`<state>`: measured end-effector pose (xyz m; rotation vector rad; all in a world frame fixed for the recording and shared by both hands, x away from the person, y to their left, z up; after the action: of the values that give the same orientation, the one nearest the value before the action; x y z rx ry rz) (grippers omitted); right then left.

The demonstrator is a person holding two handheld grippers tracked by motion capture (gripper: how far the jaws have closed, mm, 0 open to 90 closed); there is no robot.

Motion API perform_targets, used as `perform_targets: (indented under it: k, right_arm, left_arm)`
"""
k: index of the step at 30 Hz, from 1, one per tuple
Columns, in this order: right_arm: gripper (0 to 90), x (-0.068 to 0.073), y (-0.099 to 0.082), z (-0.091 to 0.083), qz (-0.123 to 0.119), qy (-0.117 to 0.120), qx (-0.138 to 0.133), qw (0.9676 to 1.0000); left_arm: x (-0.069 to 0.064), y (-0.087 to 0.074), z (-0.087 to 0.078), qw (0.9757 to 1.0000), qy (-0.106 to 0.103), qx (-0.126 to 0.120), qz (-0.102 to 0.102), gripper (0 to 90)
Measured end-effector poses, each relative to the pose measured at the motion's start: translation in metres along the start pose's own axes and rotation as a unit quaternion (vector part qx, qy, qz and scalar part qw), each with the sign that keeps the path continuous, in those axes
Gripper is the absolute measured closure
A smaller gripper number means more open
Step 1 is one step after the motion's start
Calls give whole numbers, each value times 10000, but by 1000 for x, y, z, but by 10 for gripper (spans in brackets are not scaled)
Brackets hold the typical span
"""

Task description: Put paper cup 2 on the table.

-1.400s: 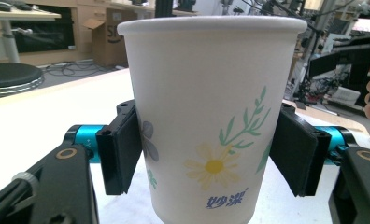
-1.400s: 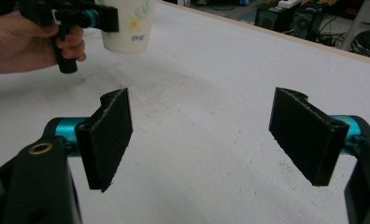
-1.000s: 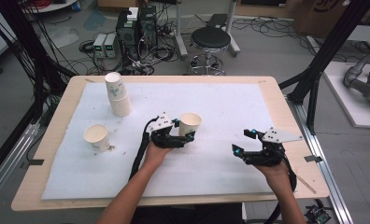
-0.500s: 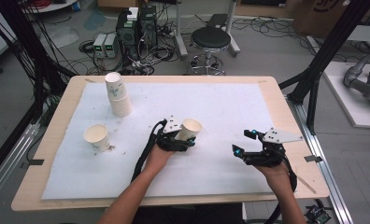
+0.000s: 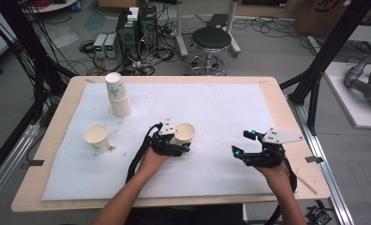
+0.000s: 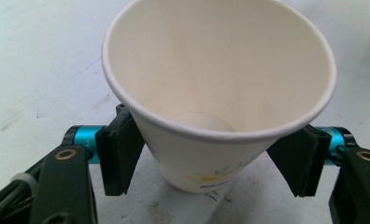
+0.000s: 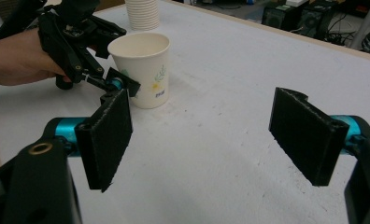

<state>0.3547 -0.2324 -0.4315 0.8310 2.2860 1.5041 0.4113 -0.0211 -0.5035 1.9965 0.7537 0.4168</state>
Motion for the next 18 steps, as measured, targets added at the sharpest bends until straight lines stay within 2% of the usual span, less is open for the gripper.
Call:
perform_targets:
  k: [4,9,12,18]
  right_arm:
    - [220,0,-1,0,-18,17,8,10000]
    - [220,1,-3,1,-38,24,35,10000]
    - [220,1,-3,0,-41,9,24,10000]
    - [220,2,-2,0,-29,12,29,10000]
  left_arm:
    - [-2,0,-4,9998,-172,-40,-79,293]
    - [0,3,-20,9987,-271,-342,-276,213]
    - [3,4,-31,9976,-374,-513,-284,202]
    - [6,5,-47,9965,-381,-701,-253,187]
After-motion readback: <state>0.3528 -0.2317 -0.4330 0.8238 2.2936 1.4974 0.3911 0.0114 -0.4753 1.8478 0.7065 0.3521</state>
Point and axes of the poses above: each handheld gripper's, and its own axes: z roughly forward along the jaws, y roughly out of its top, x roughly to its left, the point moved 10 cm from there along z, roughly forward along the jaws, and after that the axes turned 5 degrees about y, right-handed, at the moved point
